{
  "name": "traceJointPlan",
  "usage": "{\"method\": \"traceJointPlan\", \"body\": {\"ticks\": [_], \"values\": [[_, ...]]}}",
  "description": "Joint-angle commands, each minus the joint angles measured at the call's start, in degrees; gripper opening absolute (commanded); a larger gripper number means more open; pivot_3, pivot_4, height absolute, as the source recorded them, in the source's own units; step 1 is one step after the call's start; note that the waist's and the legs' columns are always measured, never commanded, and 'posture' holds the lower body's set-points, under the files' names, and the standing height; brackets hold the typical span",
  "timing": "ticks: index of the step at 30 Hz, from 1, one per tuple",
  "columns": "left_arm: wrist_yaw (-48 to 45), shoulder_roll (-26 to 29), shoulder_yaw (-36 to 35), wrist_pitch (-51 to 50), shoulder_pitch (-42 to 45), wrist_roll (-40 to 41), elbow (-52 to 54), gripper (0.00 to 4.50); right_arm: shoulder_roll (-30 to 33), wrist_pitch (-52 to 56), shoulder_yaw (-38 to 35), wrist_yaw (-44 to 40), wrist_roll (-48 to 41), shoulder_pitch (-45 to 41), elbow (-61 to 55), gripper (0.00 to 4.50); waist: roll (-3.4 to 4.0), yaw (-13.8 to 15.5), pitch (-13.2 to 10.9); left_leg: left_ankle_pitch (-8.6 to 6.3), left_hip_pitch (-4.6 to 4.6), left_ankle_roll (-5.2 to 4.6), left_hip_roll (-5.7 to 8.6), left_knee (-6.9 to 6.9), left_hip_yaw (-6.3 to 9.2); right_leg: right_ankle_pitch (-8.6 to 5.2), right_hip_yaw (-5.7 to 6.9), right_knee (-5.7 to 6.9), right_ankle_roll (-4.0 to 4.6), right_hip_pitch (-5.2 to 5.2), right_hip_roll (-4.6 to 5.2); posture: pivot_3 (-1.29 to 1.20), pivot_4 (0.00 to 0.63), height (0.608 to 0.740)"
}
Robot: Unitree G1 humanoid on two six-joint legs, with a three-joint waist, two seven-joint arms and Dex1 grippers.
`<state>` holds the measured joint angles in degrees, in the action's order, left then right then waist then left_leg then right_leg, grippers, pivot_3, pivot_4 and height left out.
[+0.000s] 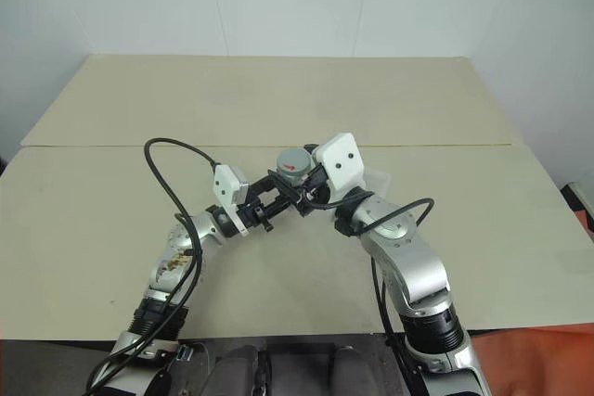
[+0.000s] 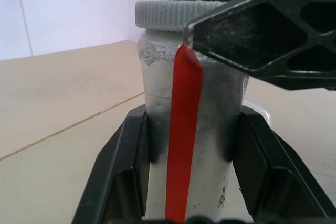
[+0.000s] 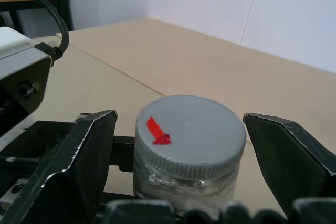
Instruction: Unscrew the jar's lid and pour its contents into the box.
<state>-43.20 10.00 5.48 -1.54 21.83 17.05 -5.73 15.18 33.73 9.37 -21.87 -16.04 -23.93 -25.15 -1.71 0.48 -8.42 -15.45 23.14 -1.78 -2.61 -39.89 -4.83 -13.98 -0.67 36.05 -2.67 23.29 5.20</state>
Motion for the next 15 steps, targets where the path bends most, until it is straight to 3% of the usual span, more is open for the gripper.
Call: {"method": "traceJointPlan", "body": {"ticks": [1,4,5,15], "values": [[0.4,-0.4,0.1,1.3,0.6,-0.2,1.1,1.86,0.1,-2.4,-1.1,-1.3,-0.6,-0.8,-1.3,3.94,0.0,0.0,0.0,0.0,0.0,0.0,0.0,0.0,0.0,0.0,0.0,0.0,0.0,0.0,0.0,0.0,0.15,0.74],[0.3,-0.5,0.3,1.5,0.5,-0.2,0.9,1.86,0.2,-2.7,-0.8,-1.8,-0.1,-0.8,-1.1,2.93,0.0,0.0,0.0,0.0,0.01,0.0,0.0,0.0,0.0,0.0,0.0,-0.01,0.0,0.0,0.01,0.0,0.15,0.74],[0.3,-0.6,0.3,1.3,0.5,-0.1,0.8,1.86,-0.1,-2.5,-1.0,-1.5,0.0,-1.1,-0.8,2.81,0.0,0.0,0.0,0.0,0.0,0.0,0.0,0.0,0.0,0.0,0.0,0.0,0.0,0.0,0.01,0.0,0.15,0.74],[-0.4,-0.5,1.0,1.1,0.0,-0.1,1.4,1.86,0.6,-3.3,-0.9,-3.0,0.6,-0.8,-0.5,2.81,0.0,-0.1,0.0,0.0,0.0,0.0,0.0,0.01,0.0,0.0,0.0,-0.01,0.0,0.0,0.0,0.0,0.15,0.74]]}}
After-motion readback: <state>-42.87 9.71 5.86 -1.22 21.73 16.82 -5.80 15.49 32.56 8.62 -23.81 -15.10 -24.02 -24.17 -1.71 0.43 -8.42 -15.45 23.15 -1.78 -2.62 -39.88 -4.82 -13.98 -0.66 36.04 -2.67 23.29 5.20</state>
